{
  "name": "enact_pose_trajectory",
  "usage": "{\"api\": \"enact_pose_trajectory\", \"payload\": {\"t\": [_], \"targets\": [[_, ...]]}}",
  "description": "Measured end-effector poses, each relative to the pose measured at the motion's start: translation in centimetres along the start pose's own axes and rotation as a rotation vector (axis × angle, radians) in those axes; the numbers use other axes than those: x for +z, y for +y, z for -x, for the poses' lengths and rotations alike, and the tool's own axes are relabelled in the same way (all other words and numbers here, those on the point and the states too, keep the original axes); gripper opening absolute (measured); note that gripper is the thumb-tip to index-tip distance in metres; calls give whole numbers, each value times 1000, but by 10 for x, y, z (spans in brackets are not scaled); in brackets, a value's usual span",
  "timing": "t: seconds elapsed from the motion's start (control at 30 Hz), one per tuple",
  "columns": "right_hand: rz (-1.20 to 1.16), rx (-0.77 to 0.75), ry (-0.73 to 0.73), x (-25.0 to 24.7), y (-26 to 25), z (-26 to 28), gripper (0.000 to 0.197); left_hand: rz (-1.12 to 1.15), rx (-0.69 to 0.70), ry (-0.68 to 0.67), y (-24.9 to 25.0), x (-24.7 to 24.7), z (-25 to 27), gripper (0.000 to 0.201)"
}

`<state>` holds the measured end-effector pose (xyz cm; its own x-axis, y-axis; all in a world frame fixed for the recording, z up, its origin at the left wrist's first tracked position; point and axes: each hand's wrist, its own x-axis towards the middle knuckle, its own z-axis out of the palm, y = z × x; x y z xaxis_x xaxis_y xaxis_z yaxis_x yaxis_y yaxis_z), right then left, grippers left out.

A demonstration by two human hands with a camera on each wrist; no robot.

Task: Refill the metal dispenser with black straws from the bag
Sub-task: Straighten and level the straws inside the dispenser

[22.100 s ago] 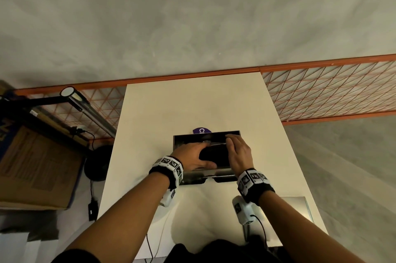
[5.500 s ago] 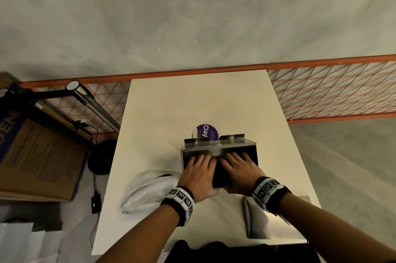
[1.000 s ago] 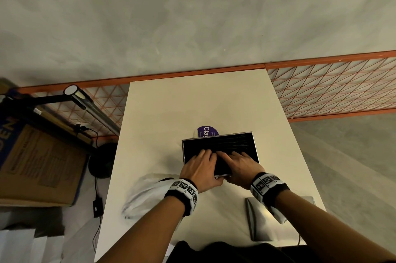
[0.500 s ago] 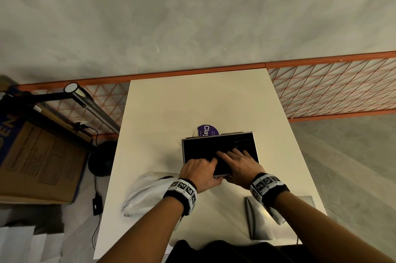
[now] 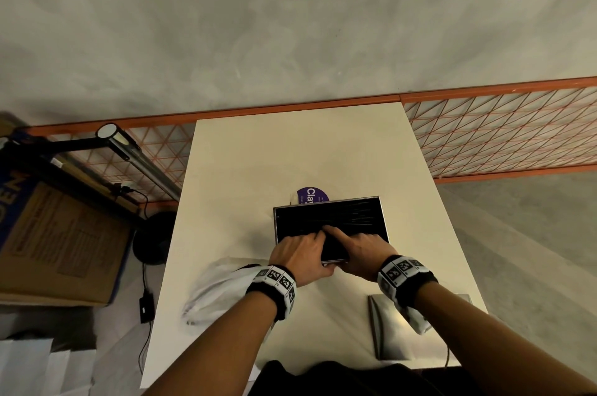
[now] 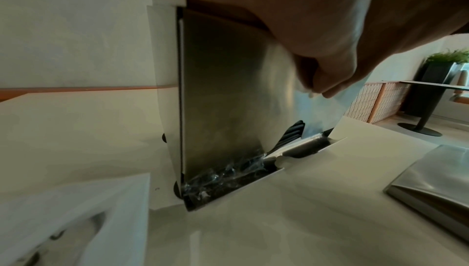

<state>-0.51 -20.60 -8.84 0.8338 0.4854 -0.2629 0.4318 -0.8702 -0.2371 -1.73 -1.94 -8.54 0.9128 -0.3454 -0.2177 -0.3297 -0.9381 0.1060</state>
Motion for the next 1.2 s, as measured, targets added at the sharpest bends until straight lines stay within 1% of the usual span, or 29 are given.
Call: {"api": "enact_pose_trajectory", "payload": {"t": [0.1, 0.17, 0.23, 0.4, 0.43, 0.5, 0.6, 0.67, 0.77, 0.83, 0.9, 1.03, 1.2], "targets": [[-11, 19, -24, -1, 0, -2, 87, -1, -6, -22, -1, -2, -2, 69], [-9, 22, -14, -3, 1, -3, 90, -37, 5, -57, -2, -3, -3, 58], [-8, 20, -6, -4, -1, -1, 91, -64, 18, -77, -2, -4, -4, 53], [-47, -2, 5, -9, -3, 1, 90, -69, 10, -92, -3, -1, -7, 55], [-58, -8, 11, -10, -4, 1, 88, -63, 8, -89, -3, -1, -8, 56], [-80, -12, 0, -13, -6, 2, 77, -48, 2, -79, -4, 0, -9, 58], [-113, 30, -88, -16, -5, 2, 49, -33, 6, -53, -4, 1, -8, 56], [-134, 55, -157, -18, -5, 0, 38, -17, 18, -31, -3, 2, -6, 55], [-101, 50, -248, -19, -9, -4, 46, -12, 34, -2, -2, 4, -4, 55], [-76, 39, -276, -17, -11, -6, 46, -8, 45, 17, -3, 6, -3, 55], [-70, 26, -273, -15, -11, -7, 48, 7, 52, 28, -3, 7, -2, 55], [-77, 33, -247, -17, -11, -3, 49, 45, 33, 8, -2, 6, 0, 52], [-96, 43, -194, -16, -13, 2, 53, -9, 39, -7, 0, 6, 3, 42]]}}
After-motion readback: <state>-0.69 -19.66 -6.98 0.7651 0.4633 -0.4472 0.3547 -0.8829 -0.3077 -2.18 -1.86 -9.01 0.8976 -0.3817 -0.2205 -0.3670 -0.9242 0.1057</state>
